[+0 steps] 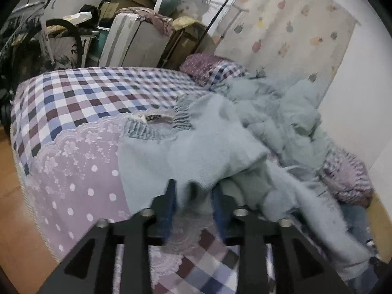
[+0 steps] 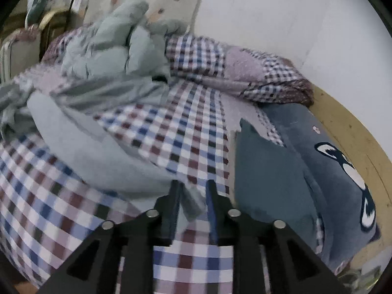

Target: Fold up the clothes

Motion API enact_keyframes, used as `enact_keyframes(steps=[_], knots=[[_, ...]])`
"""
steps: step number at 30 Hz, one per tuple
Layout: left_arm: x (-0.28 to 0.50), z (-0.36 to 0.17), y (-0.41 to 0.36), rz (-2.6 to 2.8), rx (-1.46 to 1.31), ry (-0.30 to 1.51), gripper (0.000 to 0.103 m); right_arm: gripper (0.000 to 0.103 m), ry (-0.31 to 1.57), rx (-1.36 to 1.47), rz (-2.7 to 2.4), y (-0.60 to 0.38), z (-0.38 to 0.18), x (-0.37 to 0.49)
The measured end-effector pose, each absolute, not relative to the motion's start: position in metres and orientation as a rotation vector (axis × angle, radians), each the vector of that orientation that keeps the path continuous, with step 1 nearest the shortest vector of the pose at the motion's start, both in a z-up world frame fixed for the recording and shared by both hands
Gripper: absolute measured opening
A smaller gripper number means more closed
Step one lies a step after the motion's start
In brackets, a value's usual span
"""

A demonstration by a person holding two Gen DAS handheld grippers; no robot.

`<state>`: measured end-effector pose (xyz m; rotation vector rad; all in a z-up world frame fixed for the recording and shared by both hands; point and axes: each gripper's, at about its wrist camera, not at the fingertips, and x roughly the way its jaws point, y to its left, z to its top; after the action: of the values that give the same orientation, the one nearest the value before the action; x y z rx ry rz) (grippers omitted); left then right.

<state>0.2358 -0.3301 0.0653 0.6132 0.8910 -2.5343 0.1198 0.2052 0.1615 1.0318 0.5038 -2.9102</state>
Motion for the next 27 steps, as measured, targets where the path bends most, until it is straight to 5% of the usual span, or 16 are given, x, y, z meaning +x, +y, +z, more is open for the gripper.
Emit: enact_keyframes(steps=[1, 7, 14, 25, 26, 27], knots=[[0.239, 0.067, -0.330, -2.551, 0.592, 0.916, 0.059, 0.042, 0.466, 0.997, -2.877, 0.189, 0.163, 0.124], [0.238, 0.075, -0.325, -2.612, 0.495, 0.982, 0.078, 0.048, 0.343, 0.835, -2.607, 0.072, 0.163, 0.146], [0.233, 0.074, -0.330, -2.610, 0.483, 1.025, 0.079, 0.048, 0.189, 0.904, -2.189, -0.065, 0.116, 0.133], [0.242, 0.081, -0.338, -2.676, 0.402, 1.032, 0.079, 0.048, -0.128, 1.116, -2.103, -0.136, 0.068, 0.047], [0.241, 0.081, -0.339, -2.677, 0.405, 1.037, 0.079, 0.044, -0.138, 1.130, -2.108, -0.141, 0.066, 0.041], [0.240, 0.081, -0.339, -2.678, 0.408, 1.043, 0.079, 0.030, -0.118, 1.138, -2.121, -0.145, 0.065, 0.039]])
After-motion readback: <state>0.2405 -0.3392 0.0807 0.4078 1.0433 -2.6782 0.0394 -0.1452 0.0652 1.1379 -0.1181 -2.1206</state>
